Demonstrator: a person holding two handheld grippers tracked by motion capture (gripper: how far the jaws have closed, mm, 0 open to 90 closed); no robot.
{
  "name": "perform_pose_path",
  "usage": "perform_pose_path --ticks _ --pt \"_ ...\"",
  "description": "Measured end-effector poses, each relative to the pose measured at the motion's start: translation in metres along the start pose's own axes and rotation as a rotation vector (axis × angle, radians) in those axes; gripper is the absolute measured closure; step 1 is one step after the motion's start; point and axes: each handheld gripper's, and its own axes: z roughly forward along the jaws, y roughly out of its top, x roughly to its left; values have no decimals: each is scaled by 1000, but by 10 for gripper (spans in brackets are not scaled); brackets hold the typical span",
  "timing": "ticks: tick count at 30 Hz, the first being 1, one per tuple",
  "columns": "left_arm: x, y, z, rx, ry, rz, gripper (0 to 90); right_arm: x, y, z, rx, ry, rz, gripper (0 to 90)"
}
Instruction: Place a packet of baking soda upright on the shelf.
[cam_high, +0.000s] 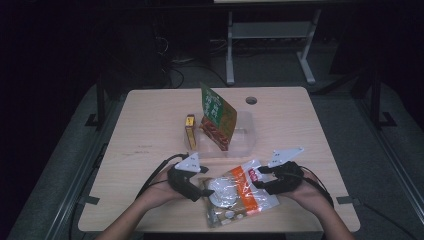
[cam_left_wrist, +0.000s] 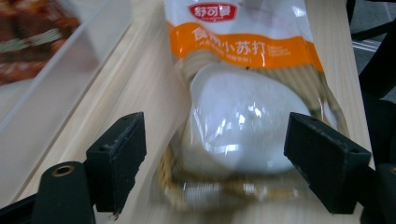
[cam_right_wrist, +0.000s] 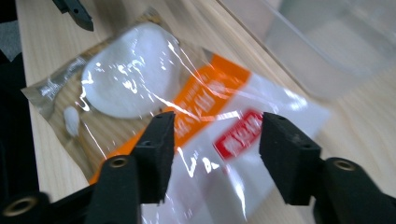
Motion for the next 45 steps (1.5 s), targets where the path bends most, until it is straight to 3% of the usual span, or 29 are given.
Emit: perform_pose_path --ticks 5,11,16,18,20,23,28,32,34,39,45 --pt "10 10 29 49 -62 -17 261 -10 -11 -5 0 -12 36 396" --pt "14 10 43 74 -131 -48 354 -12 -11 -4 -3 -11 31 393" --pt "12 11 44 86 -133 -38 426 -12 -11 -4 -2 -14 30 389" --pt "7 12 45 86 -127 -14 493 -13 -11 -4 -6 -17 32 381" --pt "7 12 46 86 -132 -20 581 -14 -11 -6 -14 -16 39 370" --pt "10 10 45 80 -147 -23 757 -16 -11 -7 -21 -14 59 357" --pt "8 11 40 71 -155 -5 873 -18 -12 -8 -32 -1 70 344" --pt "5 13 32 50 -146 25 894 -20 -13 -8 -38 28 77 332" --pt "2 16 23 23 -134 56 895 -20 -12 -7 -54 55 83 328" --pt "-4 23 9 -37 -103 89 897 -17 -8 -6 -78 114 87 331" --pt "-7 26 -5 -96 -89 107 897 -17 -3 -2 -100 160 91 351"
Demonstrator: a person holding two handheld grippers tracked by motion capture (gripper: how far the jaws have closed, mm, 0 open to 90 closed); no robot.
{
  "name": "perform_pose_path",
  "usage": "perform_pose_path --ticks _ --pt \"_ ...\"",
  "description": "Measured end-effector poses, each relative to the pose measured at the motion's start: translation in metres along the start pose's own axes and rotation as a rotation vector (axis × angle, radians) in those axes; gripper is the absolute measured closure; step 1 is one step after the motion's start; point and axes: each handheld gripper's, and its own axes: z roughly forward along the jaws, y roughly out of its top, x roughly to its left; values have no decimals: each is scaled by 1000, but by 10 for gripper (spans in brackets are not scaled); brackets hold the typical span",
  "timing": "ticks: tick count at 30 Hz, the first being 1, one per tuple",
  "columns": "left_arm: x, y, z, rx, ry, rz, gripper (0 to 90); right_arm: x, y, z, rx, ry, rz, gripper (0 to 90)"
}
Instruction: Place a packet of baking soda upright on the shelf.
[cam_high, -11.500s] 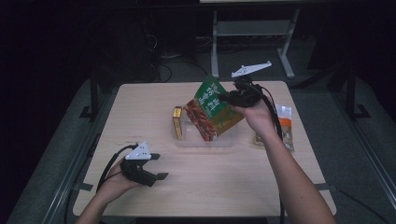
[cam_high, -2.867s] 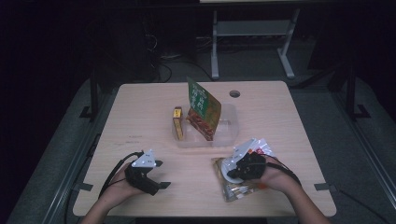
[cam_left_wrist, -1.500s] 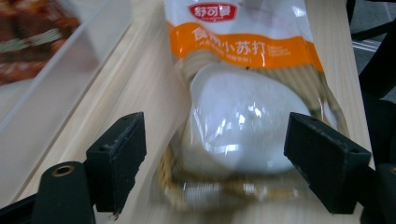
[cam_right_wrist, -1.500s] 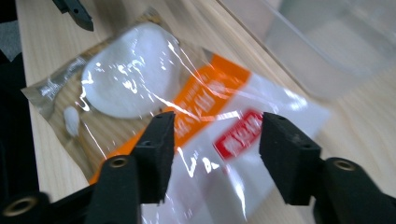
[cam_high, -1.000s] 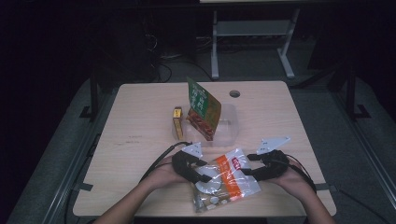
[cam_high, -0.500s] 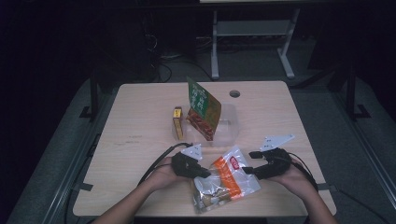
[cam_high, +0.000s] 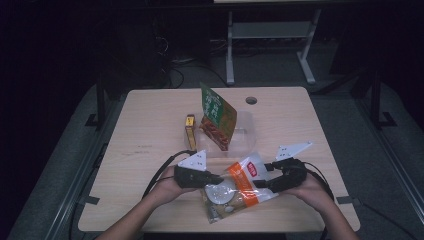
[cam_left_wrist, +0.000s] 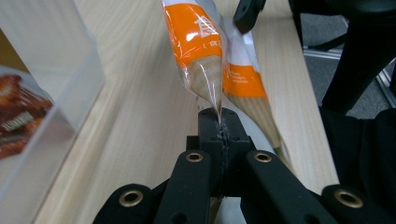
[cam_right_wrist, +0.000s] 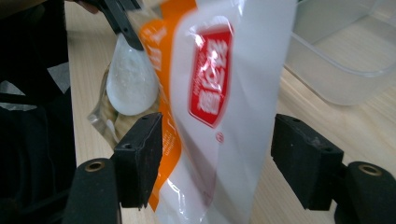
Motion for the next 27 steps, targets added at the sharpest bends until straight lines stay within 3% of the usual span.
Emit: perform_pose_path --ticks 11,18,27 --pt "-1 1 -13 -45 15 9 897 -3 3 1 -71 92 1 637" --pt "1 1 -15 -62 14 6 896 -1 7 -1 -94 124 -44 889" --pt "5 -3 -20 -80 22 -8 883 7 16 -6 -101 130 -92 900"
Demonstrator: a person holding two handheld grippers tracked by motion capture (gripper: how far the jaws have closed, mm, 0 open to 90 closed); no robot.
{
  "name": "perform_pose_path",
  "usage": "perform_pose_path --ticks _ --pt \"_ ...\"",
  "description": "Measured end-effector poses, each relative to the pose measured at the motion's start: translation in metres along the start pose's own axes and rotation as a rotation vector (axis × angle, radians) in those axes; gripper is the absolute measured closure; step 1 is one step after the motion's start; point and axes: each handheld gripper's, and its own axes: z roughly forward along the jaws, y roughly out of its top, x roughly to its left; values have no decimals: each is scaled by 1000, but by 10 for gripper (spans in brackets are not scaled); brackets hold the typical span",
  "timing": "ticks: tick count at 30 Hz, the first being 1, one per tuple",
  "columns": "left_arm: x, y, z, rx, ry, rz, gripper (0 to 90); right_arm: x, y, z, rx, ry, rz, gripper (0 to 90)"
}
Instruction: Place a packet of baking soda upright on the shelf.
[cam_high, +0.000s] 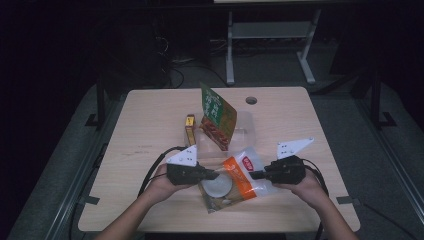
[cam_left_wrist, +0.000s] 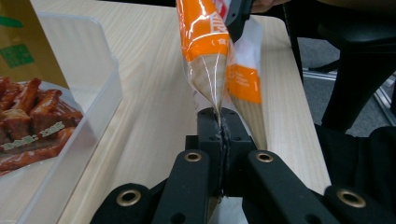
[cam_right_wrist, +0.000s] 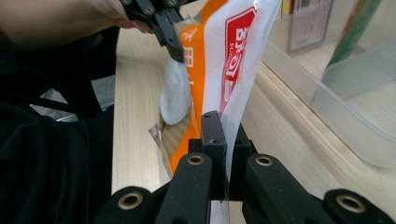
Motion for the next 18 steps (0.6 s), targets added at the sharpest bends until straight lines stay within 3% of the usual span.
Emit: perform_pose_path --ticks 6,12,13,18 --pt "1 -1 1 1 17 1 808 5 6 -2 1 -12 -33 900" --pt "4 -4 1 11 27 -21 531 11 16 -4 -10 -8 -72 900" --pt "3 -5 -1 9 45 -24 497 14 19 -5 -17 -6 -86 900" --pt "2 -8 -13 -10 92 -29 402 20 24 -17 -55 -10 -93 900"
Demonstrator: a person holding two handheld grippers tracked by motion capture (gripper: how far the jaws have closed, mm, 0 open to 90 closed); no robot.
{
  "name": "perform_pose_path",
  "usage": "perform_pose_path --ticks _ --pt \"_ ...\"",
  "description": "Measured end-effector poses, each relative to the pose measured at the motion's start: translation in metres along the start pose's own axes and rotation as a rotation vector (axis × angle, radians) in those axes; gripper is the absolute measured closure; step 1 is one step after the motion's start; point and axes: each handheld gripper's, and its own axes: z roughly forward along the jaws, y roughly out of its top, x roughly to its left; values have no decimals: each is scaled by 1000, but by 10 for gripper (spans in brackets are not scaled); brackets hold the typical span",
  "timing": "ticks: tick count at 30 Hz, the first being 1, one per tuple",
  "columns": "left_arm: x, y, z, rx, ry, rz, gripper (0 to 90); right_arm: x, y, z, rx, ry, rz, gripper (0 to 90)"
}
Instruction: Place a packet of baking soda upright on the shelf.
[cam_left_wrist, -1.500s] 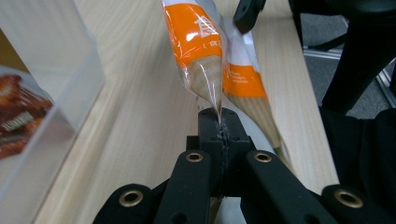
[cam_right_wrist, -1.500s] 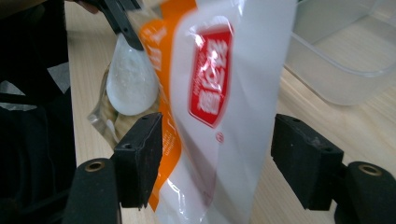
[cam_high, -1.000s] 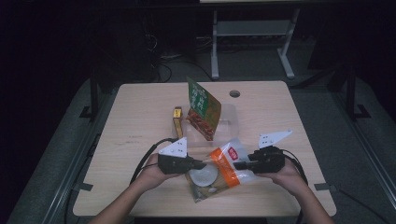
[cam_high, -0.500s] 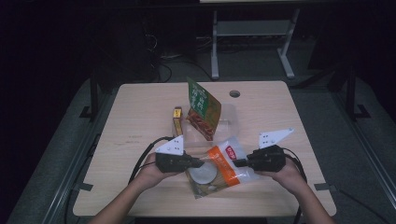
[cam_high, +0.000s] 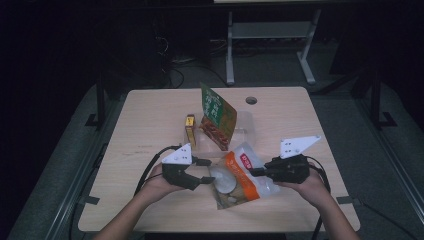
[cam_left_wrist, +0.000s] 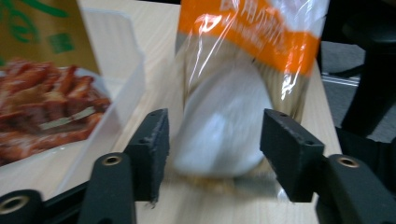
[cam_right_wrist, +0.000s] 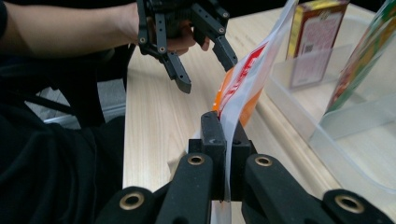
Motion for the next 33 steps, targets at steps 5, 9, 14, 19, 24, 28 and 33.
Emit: perform_pose_path --ticks 5,9,14,19,24,28,33 --pt "3 -7 -10 6 24 -13 391 2 2 -14 -13 -36 -11 900" --pt "1 -10 -11 19 28 -22 374 4 4 -26 -18 -63 -21 900" --pt "-2 -17 -11 62 26 -21 349 4 7 -38 -34 -89 -32 900" --pt "-8 -30 -20 108 26 -58 296 3 11 -49 -37 -123 -39 900" --pt "-8 -40 -28 125 40 -87 261 2 18 -55 -32 -145 -58 900" --pt "-8 -48 -36 135 49 -108 257 -3 30 -60 -43 -173 -66 900" --pt "-6 -52 -37 132 57 -127 255 -12 43 -63 -39 -203 -74 900"
